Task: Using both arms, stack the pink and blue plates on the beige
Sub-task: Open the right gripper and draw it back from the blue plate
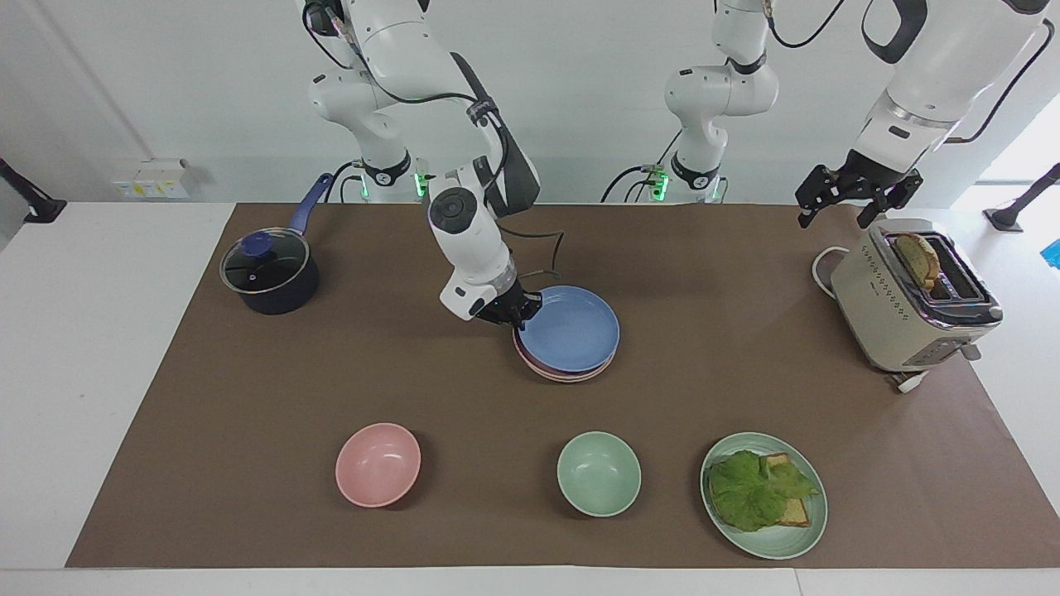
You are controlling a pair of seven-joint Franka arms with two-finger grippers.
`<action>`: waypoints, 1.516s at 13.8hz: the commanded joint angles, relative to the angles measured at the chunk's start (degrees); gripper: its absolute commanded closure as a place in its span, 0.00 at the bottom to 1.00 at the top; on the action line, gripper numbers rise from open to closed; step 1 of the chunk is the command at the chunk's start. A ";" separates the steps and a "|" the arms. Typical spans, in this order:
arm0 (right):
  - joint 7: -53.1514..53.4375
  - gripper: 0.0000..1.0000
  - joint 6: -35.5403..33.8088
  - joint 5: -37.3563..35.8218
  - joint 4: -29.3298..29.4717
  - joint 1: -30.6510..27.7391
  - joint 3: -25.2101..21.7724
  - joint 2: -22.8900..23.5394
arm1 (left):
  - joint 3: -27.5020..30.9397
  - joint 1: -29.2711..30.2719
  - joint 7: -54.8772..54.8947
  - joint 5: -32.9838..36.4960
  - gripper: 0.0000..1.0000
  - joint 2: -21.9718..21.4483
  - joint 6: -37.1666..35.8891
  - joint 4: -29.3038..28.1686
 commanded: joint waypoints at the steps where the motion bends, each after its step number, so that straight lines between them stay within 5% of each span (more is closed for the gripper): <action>1: -3.46 1.00 0.06 0.31 0.67 -1.54 0.31 0.45 | -0.19 0.38 0.06 0.73 0.00 -0.76 -0.35 -0.41; 7: -5.49 0.99 1.11 0.40 0.76 -2.16 0.31 0.72 | -0.19 0.38 -0.02 0.73 0.00 -0.76 -0.35 -0.41; 8: -4.79 0.28 1.11 0.66 0.68 -2.16 0.40 0.72 | -0.19 0.38 -0.02 0.73 0.00 -0.76 -0.35 -0.33; 9: -4.09 0.00 1.20 0.66 0.59 -1.98 0.31 0.72 | -0.19 0.38 -0.02 0.73 0.00 -0.76 -0.35 -0.32; 21: 1.28 0.00 -3.97 -0.12 0.76 -1.19 -0.04 -5.42 | -0.19 0.38 -0.02 0.73 0.00 -0.76 -0.35 -0.32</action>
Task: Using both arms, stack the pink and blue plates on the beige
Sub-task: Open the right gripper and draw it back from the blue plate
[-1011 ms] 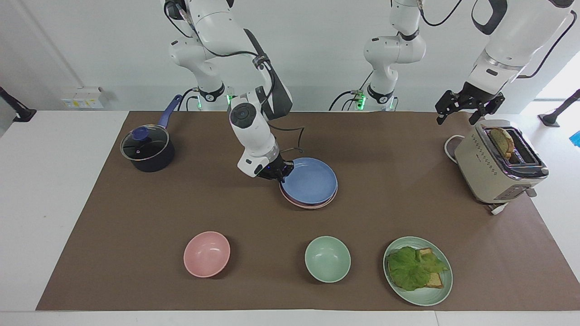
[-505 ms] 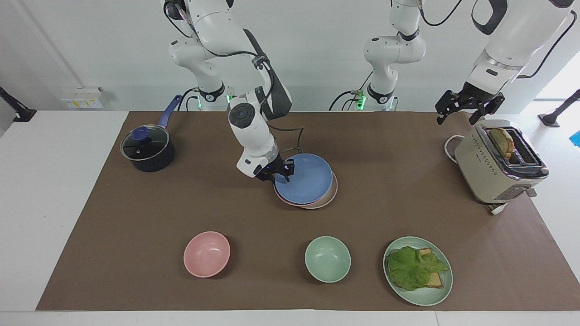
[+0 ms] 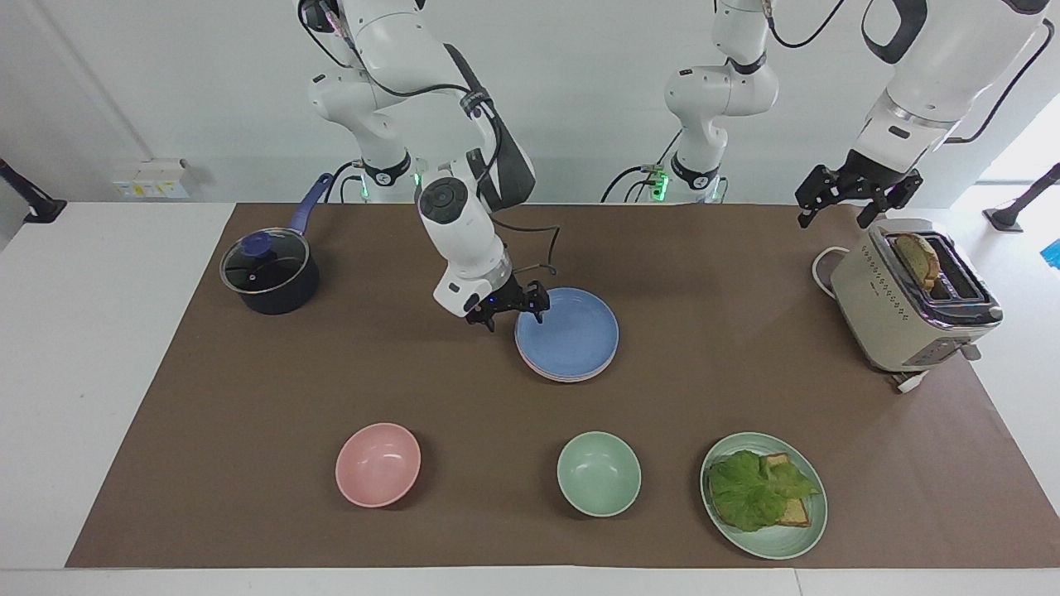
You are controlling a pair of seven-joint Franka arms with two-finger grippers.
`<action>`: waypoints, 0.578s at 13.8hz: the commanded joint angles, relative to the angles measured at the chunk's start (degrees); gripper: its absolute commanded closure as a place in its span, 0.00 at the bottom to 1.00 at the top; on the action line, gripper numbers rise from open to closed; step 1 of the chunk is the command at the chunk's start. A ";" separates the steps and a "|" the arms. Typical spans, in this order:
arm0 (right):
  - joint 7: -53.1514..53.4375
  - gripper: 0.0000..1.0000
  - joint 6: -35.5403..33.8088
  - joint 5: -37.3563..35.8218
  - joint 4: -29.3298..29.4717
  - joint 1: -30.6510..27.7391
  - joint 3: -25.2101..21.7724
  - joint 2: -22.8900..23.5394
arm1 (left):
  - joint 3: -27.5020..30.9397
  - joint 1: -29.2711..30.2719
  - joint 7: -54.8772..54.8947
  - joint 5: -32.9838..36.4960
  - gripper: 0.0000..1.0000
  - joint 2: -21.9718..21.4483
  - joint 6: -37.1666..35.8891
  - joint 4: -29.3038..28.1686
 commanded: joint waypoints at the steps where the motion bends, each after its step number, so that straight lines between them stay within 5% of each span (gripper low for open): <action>1: 1.29 0.00 -3.46 -2.04 -0.31 -1.18 -0.41 -4.26 | -0.19 0.38 -0.02 0.73 0.00 -0.76 -0.35 -0.41; 8: 1.03 0.00 -13.82 -18.85 3.55 -12.07 -0.51 -12.35 | -0.19 0.38 0.06 0.73 0.00 -0.76 -0.35 -0.33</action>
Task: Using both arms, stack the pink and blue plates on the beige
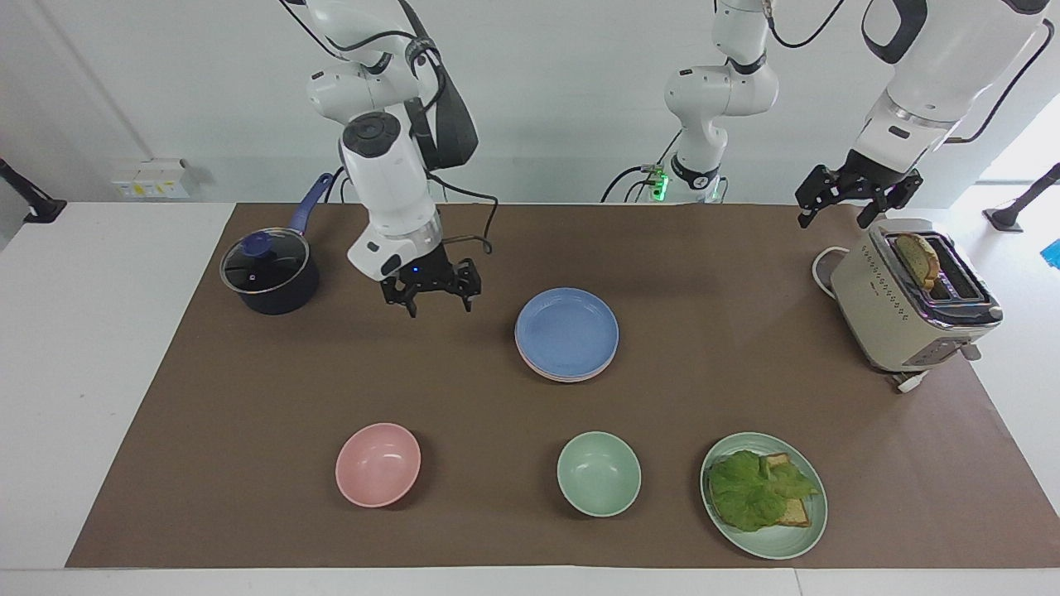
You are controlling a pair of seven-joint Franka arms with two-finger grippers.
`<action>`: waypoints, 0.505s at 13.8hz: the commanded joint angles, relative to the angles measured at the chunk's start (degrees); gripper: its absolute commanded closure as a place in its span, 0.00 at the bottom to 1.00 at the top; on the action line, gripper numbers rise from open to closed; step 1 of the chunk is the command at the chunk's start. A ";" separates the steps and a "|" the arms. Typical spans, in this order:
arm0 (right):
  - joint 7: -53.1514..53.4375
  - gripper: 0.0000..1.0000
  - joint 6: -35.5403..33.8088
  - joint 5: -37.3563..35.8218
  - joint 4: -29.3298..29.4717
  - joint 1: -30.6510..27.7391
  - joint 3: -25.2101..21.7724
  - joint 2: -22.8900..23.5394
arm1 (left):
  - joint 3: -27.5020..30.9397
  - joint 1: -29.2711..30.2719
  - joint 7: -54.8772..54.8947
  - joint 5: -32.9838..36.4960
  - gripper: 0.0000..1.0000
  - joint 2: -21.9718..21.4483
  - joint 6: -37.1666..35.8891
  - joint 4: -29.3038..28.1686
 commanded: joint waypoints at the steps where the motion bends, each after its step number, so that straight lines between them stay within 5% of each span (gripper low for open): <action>1: 0.49 0.00 -4.22 -2.24 2.03 -3.71 0.48 -2.95 | -0.19 0.38 -0.02 0.73 0.00 -0.76 -0.35 -0.32; 7: -1.27 0.00 -16.26 -2.94 6.17 -11.18 0.30 -7.88 | -0.19 0.38 -0.02 0.73 0.00 -0.76 -0.35 -0.32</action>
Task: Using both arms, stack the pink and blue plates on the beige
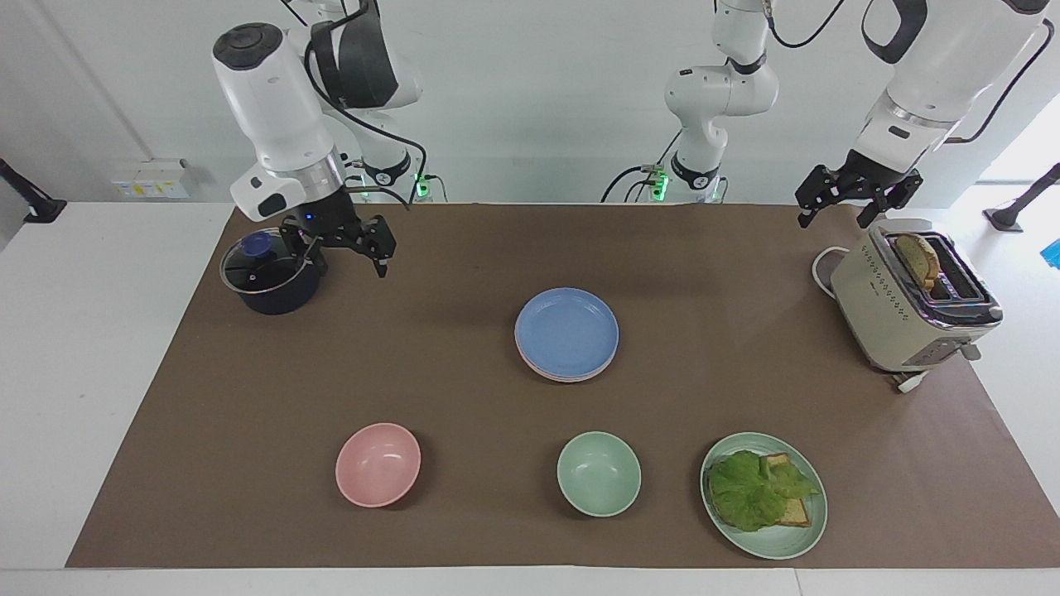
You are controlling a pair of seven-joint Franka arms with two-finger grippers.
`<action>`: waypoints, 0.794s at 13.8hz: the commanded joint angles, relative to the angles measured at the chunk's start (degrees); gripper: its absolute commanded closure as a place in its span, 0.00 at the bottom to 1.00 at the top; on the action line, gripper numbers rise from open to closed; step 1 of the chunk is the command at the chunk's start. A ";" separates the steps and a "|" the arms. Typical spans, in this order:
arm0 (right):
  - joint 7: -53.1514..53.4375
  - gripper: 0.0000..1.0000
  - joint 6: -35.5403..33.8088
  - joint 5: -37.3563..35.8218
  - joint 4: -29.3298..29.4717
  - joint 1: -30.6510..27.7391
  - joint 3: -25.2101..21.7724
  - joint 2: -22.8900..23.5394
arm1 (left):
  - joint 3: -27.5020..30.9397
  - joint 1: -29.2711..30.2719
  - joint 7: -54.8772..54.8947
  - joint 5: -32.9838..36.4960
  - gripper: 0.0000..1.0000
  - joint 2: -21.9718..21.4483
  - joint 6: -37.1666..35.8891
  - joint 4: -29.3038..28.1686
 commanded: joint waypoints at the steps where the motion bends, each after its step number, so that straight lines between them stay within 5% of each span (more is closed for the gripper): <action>1: -0.65 0.00 -3.86 -2.13 0.43 -3.11 0.46 -2.13 | -0.19 0.38 -0.02 0.73 0.00 -0.76 -0.35 -0.32; 7: -8.20 0.00 -9.76 -2.14 0.25 -10.50 0.54 -3.72 | -0.19 0.38 -0.02 0.73 0.00 -0.76 -0.35 -0.41; 11: -7.77 0.00 -13.26 -4.68 4.90 -10.25 0.90 -4.07 | -0.19 0.38 -0.02 0.73 0.00 -0.76 -0.35 -0.32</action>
